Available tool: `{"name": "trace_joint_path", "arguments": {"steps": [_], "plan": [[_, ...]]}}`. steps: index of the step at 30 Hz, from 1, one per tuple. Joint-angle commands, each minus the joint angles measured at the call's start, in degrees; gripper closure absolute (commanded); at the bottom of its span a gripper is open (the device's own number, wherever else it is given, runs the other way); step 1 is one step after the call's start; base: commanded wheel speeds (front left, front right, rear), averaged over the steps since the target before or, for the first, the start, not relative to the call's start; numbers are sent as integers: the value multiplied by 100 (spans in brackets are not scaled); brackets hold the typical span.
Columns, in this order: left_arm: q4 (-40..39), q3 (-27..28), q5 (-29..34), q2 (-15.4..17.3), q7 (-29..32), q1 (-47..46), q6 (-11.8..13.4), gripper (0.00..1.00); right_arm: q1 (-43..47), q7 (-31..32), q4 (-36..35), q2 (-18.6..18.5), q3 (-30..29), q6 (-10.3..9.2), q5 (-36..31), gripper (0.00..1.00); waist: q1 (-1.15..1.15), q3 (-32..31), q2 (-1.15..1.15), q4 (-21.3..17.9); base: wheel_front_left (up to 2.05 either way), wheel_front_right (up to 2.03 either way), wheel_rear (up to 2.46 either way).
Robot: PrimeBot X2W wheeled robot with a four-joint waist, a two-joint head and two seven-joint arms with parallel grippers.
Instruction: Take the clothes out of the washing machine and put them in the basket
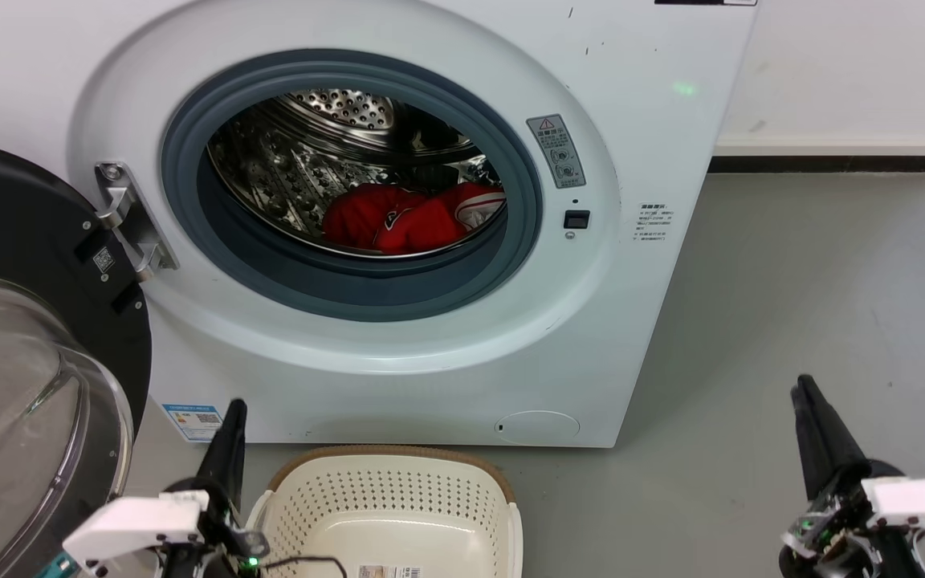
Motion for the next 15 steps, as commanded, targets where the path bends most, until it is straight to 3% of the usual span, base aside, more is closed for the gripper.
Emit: {"name": "trace_joint_path", "arguments": {"steps": [1,8,15], "plan": [[42,-6,0,-3,-1,46,0,0,38,-2,46,1,0,0,0,0,0,0,0,0,0,0,0],[-60,-25,246,-7,-183,144,0,0,150,-184,52,3,5,0,-178,0,0,4,0,-1,0,0,0],[-304,-23,956,-6,-377,169,90,0,204,-379,-136,2,-31,0,-881,0,0,12,0,-5,0,0,0]]}}
